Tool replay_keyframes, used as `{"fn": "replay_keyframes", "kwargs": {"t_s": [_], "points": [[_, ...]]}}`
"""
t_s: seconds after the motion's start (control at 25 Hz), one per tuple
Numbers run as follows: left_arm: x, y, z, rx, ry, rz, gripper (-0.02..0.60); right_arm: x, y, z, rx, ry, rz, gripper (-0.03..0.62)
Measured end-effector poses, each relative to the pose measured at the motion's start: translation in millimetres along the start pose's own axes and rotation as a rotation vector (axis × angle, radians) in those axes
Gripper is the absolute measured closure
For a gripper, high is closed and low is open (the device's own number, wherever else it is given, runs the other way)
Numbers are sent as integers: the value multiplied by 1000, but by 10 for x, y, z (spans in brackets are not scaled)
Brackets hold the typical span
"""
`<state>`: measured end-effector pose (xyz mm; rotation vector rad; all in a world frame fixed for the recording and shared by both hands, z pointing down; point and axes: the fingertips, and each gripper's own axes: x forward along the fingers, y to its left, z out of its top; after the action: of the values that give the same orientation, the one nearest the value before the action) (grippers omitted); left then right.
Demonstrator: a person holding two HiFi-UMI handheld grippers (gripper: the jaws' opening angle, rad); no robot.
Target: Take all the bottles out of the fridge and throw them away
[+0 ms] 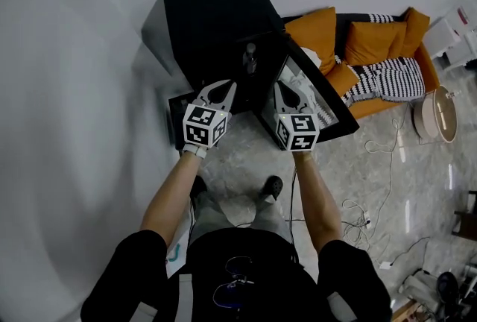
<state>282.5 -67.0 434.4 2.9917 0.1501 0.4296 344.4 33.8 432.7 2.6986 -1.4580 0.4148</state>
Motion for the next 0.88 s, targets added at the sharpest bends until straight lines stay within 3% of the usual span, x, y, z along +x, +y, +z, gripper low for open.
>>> {"fn": "replay_keyframes", "kwargs": {"t_s": [0.68, 0.88], "points": [[201, 527, -757, -42, 42, 31, 581, 769, 139, -910, 27, 55, 16, 586], [254, 601, -823, -45, 46, 34, 581, 956, 109, -1035, 41, 31, 9, 586]]}}
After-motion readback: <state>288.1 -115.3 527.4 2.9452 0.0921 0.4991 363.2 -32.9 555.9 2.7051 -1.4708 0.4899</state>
